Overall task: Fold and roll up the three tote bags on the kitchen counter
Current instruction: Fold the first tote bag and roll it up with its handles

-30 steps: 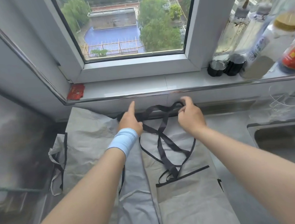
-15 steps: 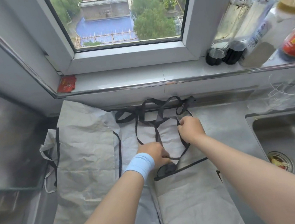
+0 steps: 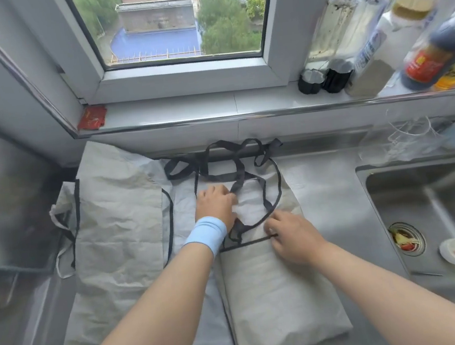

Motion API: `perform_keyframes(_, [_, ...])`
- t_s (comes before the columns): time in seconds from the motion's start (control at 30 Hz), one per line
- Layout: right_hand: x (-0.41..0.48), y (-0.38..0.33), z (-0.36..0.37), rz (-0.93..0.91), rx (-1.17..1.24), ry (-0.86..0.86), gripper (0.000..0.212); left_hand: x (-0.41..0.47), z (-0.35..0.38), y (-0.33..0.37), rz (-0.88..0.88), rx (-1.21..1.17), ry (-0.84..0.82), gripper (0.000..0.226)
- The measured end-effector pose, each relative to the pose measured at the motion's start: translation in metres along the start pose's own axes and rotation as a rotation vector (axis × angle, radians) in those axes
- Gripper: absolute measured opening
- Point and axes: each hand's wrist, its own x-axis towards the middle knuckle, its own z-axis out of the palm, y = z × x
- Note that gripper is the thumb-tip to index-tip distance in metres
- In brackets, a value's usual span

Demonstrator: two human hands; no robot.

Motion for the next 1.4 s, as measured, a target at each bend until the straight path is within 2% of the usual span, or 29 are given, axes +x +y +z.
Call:
perform_keyframes(0.1, [-0.013,0.004,0.004,0.015,0.038,-0.025,0.021,-0.015,0.001,0.012,-0.018,-0.035,0.066,0.046])
perform_keyframes(0.17, [-0.022,0.004,0.005,0.002,0.046,0.01,0.027,-0.034,0.001,0.025,0.003,-0.075,0.246,0.04])
perform_keyframes(0.23, [-0.038,0.003,0.003,-0.01,0.039,0.059,0.036,-0.056,0.005,0.04,0.044,-0.083,0.344,0.032])
perform_keyframes(0.3, [-0.056,0.001,-0.002,-0.014,0.028,0.068,0.038,-0.08,0.009,0.055,0.025,-0.209,0.194,0.02])
perform_keyframes(0.37, [-0.076,-0.004,-0.011,-0.049,0.007,0.035,0.026,-0.104,0.014,0.071,-0.05,-0.323,-0.134,0.019])
perform_keyframes(0.43, [-0.096,-0.009,-0.018,-0.087,-0.017,-0.073,0.021,-0.127,0.023,0.084,-0.029,-0.267,-0.299,0.023])
perform_keyframes(0.5, [-0.116,-0.014,-0.017,-0.137,-0.049,-0.197,0.03,-0.148,0.033,0.095,0.002,-0.199,-0.401,0.025])
perform_keyframes(0.57, [-0.14,-0.017,-0.014,-0.203,-0.089,-0.267,0.037,-0.168,0.042,0.102,-0.005,-0.155,-0.429,0.032])
perform_keyframes(0.67, [-0.162,-0.014,-0.001,-0.276,-0.181,-0.375,0.044,-0.189,0.048,0.105,-0.027,-0.122,-0.376,0.047])
perform_keyframes(0.7, [-0.164,-0.012,0.003,-0.3,-0.212,-0.355,0.042,-0.193,0.047,0.106,-0.026,-0.121,-0.351,0.053])
perform_keyframes(0.8, [-0.169,-0.014,0.007,-0.346,-0.271,-0.191,0.016,-0.213,0.041,0.114,0.028,-0.101,-0.331,0.073])
perform_keyframes(0.87, [-0.172,-0.022,0.002,-0.306,-0.252,-0.133,0.018,-0.225,0.034,0.119,0.037,-0.077,-0.359,0.081])
perform_keyframes(1.0, [-0.177,-0.04,-0.03,-0.086,-0.032,-0.178,0.025,-0.231,0.008,0.124,-0.084,-0.143,-0.403,0.051])
perform_keyframes(1.07, [-0.179,-0.045,-0.052,-0.008,0.073,-0.308,0.032,-0.23,-0.009,0.123,-0.092,-0.171,-0.414,0.041])
perform_keyframes(1.13, [-0.182,-0.05,-0.074,0.023,0.045,-0.507,0.035,-0.23,-0.03,0.124,-0.08,-0.195,-0.474,0.036])
perform_keyframes(1.23, [-0.179,-0.052,-0.095,0.071,-0.04,-0.667,0.012,-0.231,-0.052,0.121,-0.074,-0.192,-0.599,0.026])
perform_keyframes(1.33, [-0.167,-0.047,-0.113,0.164,0.132,-0.725,0.007,-0.226,-0.068,0.112,-0.101,-0.236,-0.636,0.024])
perform_keyframes(1.4, [-0.156,-0.041,-0.119,0.184,0.268,-0.69,0.009,-0.218,-0.076,0.102,-0.116,-0.264,-0.632,0.021])
